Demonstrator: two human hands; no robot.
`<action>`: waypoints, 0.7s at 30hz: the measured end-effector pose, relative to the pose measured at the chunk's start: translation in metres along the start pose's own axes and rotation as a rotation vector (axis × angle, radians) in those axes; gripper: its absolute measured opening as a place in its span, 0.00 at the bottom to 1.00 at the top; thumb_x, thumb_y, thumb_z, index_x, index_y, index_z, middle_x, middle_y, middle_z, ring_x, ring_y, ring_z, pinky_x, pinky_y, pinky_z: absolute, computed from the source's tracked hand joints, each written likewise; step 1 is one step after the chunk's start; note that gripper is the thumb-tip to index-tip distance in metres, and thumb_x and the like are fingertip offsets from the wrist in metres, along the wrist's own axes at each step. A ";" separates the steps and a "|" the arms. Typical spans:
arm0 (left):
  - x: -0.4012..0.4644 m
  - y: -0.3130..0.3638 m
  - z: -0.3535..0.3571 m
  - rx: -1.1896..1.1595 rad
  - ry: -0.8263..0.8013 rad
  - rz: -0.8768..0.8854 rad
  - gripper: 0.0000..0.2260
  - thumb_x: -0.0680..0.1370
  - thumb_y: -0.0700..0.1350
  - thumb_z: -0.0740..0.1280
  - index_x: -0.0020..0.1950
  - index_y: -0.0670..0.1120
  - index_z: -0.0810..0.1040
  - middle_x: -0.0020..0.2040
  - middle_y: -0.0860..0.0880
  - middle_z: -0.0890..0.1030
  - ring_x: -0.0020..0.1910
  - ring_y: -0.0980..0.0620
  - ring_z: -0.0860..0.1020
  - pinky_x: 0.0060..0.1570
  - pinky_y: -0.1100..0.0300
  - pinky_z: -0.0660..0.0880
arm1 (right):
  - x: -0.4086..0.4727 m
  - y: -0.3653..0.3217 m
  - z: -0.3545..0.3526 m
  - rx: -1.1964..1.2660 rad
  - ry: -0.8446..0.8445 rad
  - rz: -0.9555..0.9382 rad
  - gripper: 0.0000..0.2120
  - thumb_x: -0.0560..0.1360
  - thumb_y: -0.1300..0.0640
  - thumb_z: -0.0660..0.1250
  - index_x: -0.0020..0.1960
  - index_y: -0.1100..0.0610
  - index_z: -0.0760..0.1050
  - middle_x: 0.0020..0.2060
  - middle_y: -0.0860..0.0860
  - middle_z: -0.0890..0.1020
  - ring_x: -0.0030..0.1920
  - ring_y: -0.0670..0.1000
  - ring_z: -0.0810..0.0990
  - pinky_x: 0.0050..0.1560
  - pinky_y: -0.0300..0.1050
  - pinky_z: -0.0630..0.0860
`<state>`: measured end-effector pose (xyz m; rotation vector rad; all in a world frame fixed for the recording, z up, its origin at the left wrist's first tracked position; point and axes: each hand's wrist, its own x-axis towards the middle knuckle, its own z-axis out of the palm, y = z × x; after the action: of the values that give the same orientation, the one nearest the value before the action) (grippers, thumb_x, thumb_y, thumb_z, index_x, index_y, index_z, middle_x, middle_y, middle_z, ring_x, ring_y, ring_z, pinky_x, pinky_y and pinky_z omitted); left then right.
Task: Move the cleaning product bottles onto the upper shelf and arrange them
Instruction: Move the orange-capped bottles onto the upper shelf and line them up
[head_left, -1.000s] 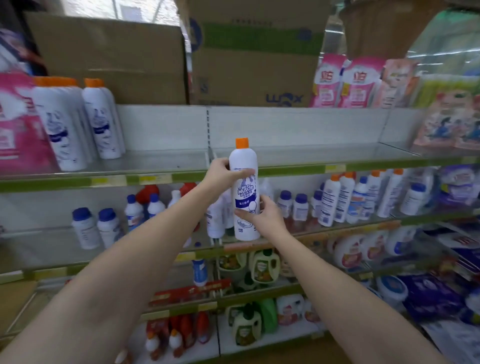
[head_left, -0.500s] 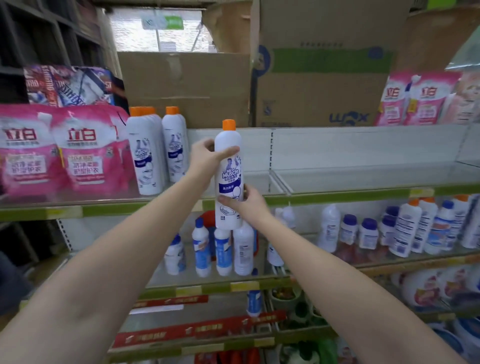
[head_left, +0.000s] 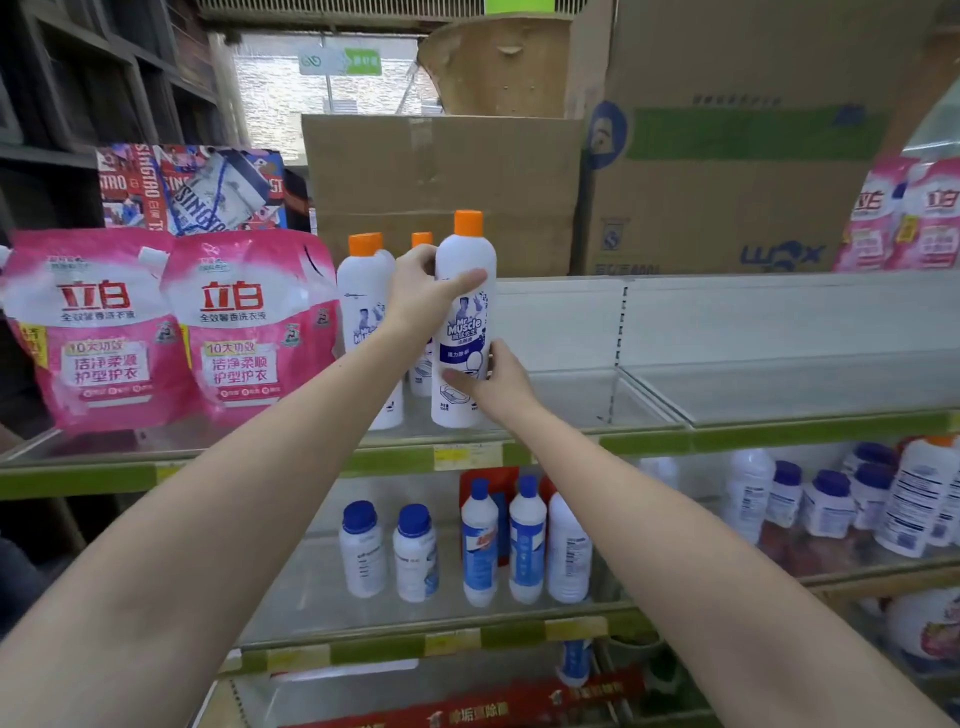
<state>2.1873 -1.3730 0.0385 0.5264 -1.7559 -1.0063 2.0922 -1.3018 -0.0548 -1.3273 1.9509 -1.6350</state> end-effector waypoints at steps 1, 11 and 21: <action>0.003 -0.006 -0.003 0.015 -0.009 -0.001 0.21 0.71 0.48 0.79 0.59 0.43 0.76 0.50 0.46 0.81 0.46 0.51 0.83 0.42 0.56 0.81 | 0.005 0.002 0.003 -0.023 -0.013 0.016 0.22 0.73 0.51 0.77 0.60 0.56 0.72 0.55 0.49 0.80 0.55 0.52 0.79 0.53 0.48 0.76; 0.047 -0.024 -0.017 0.616 -0.133 0.209 0.46 0.68 0.37 0.80 0.79 0.51 0.59 0.62 0.44 0.72 0.56 0.45 0.74 0.50 0.55 0.73 | 0.047 0.014 0.029 -0.102 -0.113 0.088 0.21 0.75 0.54 0.76 0.63 0.57 0.72 0.60 0.51 0.81 0.58 0.52 0.80 0.61 0.51 0.77; 0.080 -0.017 -0.009 1.318 -0.098 0.370 0.35 0.67 0.35 0.80 0.68 0.36 0.66 0.73 0.36 0.62 0.65 0.39 0.69 0.54 0.53 0.71 | 0.080 0.022 0.063 -0.193 -0.060 0.067 0.27 0.74 0.50 0.76 0.65 0.60 0.68 0.62 0.59 0.76 0.63 0.59 0.75 0.62 0.52 0.75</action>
<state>2.1613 -1.4445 0.0699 0.8804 -2.3303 0.5214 2.0828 -1.4049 -0.0681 -1.3454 2.1368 -1.3895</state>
